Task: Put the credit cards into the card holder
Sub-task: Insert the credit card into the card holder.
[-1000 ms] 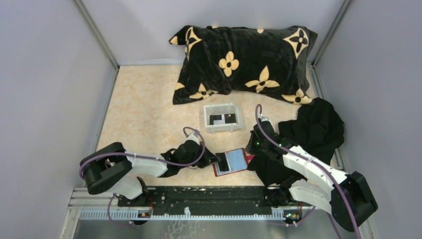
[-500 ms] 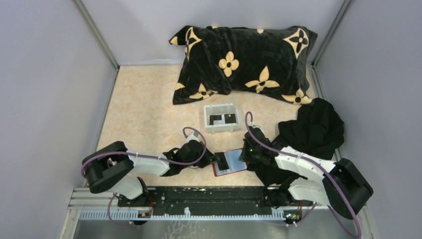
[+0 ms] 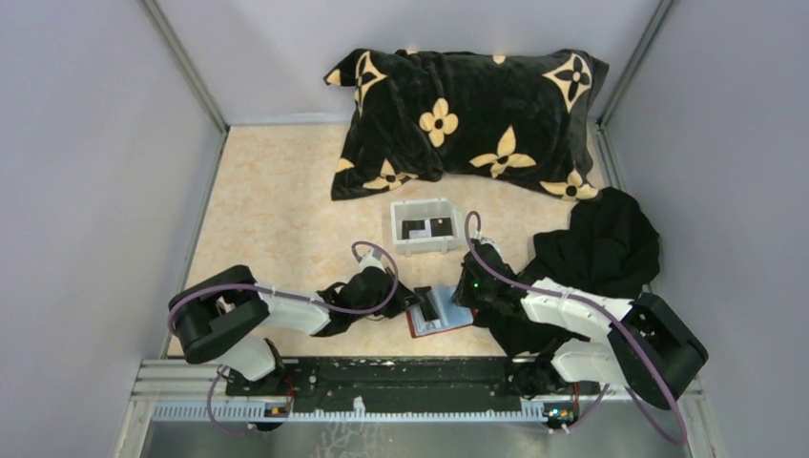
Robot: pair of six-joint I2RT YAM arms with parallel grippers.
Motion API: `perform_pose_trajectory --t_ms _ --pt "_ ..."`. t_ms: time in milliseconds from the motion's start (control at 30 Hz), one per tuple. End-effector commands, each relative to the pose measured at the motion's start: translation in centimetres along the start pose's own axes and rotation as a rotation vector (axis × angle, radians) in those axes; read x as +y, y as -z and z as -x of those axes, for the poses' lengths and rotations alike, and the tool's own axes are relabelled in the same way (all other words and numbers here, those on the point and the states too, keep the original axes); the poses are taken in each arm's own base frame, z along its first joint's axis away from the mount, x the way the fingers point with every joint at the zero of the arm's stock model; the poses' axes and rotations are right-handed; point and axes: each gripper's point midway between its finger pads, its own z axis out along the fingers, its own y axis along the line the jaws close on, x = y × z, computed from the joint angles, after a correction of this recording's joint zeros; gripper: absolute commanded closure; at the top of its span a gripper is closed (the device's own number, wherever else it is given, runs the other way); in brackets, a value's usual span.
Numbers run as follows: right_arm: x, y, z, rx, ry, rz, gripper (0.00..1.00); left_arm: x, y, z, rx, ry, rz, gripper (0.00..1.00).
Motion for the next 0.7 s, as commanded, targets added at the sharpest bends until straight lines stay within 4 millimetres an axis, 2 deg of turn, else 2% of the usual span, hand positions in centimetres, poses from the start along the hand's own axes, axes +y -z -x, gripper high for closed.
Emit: perform_pose_trajectory --t_ms 0,267,500,667 --pt "-3.0 0.5 0.0 -0.041 0.016 -0.140 1.00 -0.5 -0.2 -1.2 0.071 -0.039 -0.056 1.00" --pt "-3.9 2.1 1.5 -0.135 -0.004 -0.186 1.00 -1.0 0.6 -3.0 0.178 -0.058 -0.085 1.00" --pt "-4.2 2.0 1.3 -0.123 0.001 -0.202 1.00 -2.1 0.3 -3.5 0.210 -0.072 -0.107 1.00" --pt "-4.5 1.9 1.0 -0.119 0.000 -0.206 1.00 -2.0 -0.2 -3.5 0.204 -0.056 -0.108 1.00"
